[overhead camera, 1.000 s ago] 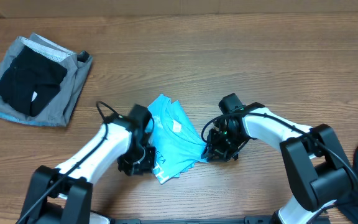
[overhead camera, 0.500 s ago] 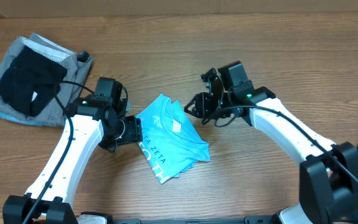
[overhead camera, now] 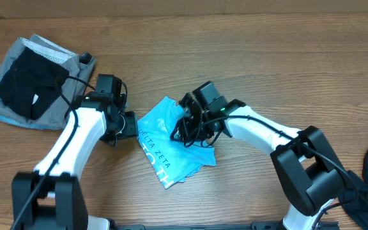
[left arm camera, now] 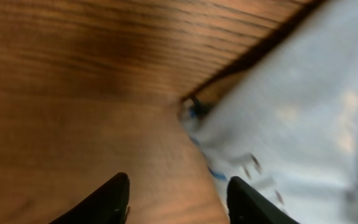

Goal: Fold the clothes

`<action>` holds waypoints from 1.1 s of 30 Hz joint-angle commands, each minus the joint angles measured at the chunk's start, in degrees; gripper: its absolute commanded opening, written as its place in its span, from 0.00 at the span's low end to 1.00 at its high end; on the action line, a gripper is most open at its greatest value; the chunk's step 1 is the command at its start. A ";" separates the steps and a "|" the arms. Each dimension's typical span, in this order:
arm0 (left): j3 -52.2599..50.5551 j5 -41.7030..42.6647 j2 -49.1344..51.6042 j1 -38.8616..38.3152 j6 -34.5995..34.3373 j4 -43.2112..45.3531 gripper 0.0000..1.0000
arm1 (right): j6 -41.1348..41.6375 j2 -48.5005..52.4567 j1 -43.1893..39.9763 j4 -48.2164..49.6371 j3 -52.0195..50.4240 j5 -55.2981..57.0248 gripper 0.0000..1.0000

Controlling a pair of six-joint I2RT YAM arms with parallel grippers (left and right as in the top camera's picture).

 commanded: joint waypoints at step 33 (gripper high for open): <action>0.76 37.24 7.37 10.16 24.13 4.09 0.58 | -0.15 0.42 -17.84 -24.83 9.51 6.14 0.22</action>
